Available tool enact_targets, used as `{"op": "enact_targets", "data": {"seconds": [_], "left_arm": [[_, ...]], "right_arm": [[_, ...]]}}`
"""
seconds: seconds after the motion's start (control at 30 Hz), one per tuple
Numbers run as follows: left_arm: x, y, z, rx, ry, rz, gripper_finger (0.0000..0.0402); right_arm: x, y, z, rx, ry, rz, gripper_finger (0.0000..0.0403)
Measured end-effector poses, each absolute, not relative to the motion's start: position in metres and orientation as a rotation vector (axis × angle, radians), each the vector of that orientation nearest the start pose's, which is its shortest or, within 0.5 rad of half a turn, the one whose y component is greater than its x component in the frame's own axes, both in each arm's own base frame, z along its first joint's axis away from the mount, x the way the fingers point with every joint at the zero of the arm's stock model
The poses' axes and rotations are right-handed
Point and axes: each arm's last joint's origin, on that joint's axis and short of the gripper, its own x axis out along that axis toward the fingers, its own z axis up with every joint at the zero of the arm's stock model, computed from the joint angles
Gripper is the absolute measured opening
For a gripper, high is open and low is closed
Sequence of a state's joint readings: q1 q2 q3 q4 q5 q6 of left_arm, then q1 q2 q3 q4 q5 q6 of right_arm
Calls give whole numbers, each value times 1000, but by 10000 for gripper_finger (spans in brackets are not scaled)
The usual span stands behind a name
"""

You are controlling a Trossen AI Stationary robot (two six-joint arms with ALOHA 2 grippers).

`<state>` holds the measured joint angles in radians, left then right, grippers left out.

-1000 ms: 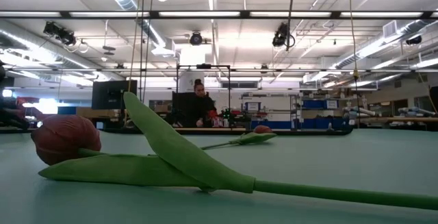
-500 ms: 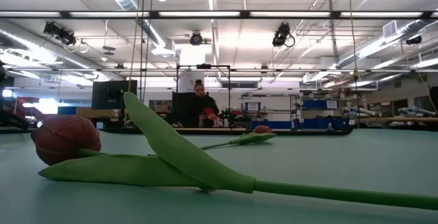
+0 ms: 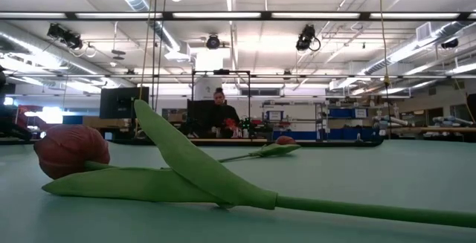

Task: Sort flowers into vase by color
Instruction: Put the white flower into the yellow transparent vase

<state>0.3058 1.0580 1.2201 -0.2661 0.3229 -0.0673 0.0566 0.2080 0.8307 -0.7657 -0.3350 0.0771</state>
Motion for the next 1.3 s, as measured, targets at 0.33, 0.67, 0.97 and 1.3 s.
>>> {"op": "enact_targets", "data": {"seconds": [0.33, 0.67, 0.97, 1.3], "left_arm": [[210, 57, 422, -99, 99, -14, 247], [210, 57, 423, -97, 92, -14, 247], [210, 57, 423, -96, 92, -14, 247], [210, 57, 423, -97, 92, -14, 247]], "right_arm": [[17, 19, 336, 112, 79, 722, 3], [40, 22, 331, 127, -5, 800, 3], [63, 25, 303, 194, 43, 895, 3], [76, 26, 290, 187, 32, 896, 3]]}}
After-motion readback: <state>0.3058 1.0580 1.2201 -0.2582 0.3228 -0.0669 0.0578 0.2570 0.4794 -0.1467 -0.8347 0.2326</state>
